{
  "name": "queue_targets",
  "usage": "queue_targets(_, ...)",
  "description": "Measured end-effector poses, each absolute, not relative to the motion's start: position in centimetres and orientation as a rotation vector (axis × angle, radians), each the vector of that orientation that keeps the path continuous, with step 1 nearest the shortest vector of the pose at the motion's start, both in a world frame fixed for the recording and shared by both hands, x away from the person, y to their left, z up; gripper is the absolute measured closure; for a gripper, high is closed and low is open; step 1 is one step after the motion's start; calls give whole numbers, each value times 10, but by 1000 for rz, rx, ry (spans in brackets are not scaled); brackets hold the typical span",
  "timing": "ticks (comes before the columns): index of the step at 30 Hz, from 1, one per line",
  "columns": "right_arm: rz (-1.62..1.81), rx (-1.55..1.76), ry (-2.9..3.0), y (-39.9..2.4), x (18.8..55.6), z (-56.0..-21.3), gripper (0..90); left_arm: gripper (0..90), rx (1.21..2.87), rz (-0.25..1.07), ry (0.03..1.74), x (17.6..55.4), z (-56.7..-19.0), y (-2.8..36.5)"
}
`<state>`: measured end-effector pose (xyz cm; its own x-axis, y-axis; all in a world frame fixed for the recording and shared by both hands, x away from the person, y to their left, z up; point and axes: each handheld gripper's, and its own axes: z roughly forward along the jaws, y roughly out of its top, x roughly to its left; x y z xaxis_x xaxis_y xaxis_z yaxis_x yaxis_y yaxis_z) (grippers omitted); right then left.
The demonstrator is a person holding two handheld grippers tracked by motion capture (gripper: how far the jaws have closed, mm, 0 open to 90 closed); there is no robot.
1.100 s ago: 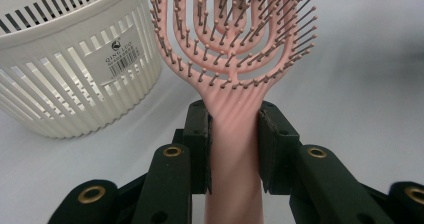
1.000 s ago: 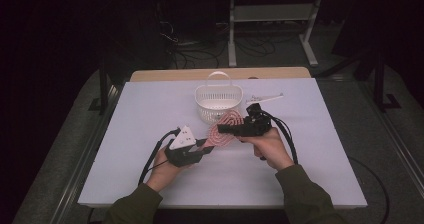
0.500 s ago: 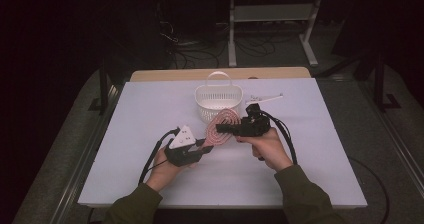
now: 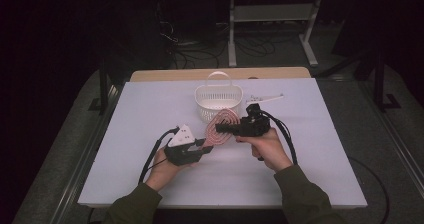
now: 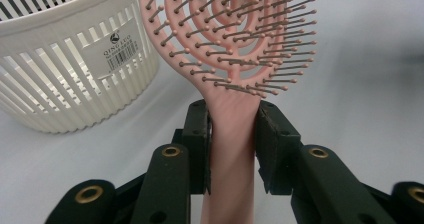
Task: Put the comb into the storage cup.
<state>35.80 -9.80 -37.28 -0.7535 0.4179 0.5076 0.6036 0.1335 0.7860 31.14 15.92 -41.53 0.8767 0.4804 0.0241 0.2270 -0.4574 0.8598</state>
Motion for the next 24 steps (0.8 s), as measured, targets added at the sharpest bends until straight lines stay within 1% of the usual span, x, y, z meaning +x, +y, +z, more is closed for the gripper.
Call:
queue_targets(4, -1693, -1030, -2223, -101, 358, -372, 632, 636, 2060, 322, 522, 313, -415, 160)
queue_targets(7, -1699, -1035, -2218, -102, 359, -372, 631, 580, 2053, 307, 522, 313, -415, 161)
queue_targets(9, -1705, -1041, -2219, -103, 359, -372, 631, 570, 2048, 305, 526, 313, -415, 161)
queue_targets(10, -1706, -1044, -2218, -104, 359, -372, 631, 546, 2045, 295, 532, 314, -414, 162)
queue_targets(15, -1709, -1053, -2217, -105, 359, -371, 631, 486, 2048, 278, 530, 314, -414, 163)
queue_targets(16, -1713, -1054, -2218, -106, 359, -371, 631, 486, 2051, 274, 529, 314, -414, 163)
queue_targets(19, -1719, -1065, -2221, -109, 360, -370, 631, 424, 2058, 269, 527, 315, -414, 164)
queue_targets(24, -1728, -1085, -2216, -113, 361, -370, 631, 357, 2069, 254, 526, 316, -415, 165)
